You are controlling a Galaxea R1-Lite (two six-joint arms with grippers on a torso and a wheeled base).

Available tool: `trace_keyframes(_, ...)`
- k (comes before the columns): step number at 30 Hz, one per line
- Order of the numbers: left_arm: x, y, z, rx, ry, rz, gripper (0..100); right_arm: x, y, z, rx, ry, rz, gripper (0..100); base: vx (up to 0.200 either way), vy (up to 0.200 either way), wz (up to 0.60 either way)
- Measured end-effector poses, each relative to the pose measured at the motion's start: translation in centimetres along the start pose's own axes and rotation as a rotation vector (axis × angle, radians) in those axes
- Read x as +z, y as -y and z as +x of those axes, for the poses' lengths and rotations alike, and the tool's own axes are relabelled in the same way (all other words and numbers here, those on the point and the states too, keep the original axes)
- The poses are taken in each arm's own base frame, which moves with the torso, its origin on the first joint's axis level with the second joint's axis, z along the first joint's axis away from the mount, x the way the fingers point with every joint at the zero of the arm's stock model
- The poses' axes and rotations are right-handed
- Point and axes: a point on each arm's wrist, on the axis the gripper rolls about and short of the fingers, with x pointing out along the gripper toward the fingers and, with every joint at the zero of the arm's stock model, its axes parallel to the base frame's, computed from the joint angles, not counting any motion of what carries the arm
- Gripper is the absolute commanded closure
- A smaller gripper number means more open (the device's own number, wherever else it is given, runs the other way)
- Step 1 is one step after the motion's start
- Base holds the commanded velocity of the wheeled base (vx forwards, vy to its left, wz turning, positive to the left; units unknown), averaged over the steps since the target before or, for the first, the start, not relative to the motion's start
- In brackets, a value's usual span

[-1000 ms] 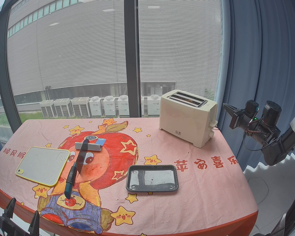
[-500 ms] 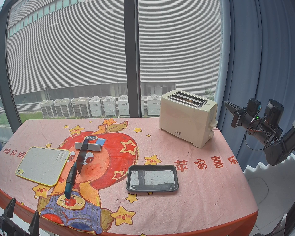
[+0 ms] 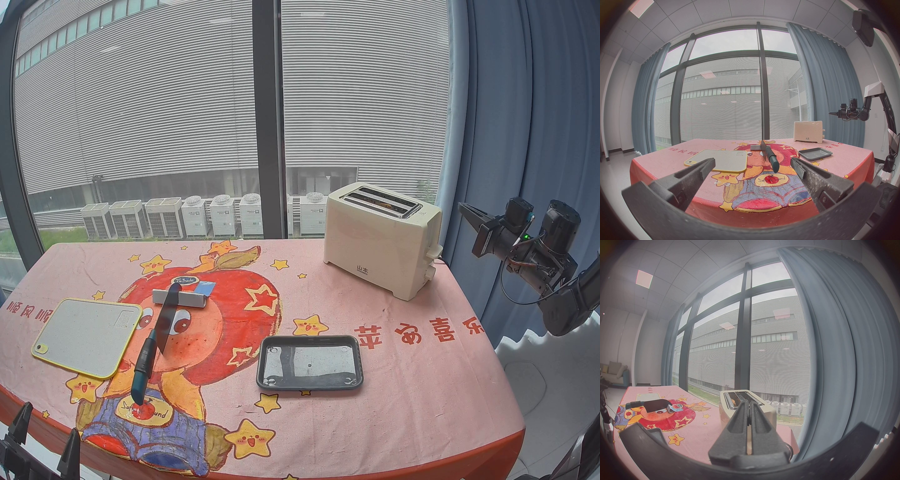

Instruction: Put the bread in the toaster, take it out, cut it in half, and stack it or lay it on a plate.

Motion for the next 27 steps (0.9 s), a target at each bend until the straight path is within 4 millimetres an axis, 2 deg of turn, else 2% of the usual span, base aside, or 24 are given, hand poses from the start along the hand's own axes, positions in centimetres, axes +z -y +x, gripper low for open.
trace_keyframes(27, 0.00, 0.00, 0.00, 0.000, 0.000, 0.000, 0, -0.29, -0.16, -0.04, 0.003, -0.011, 0.004, 100, 0.000, 0.000, 0.00)
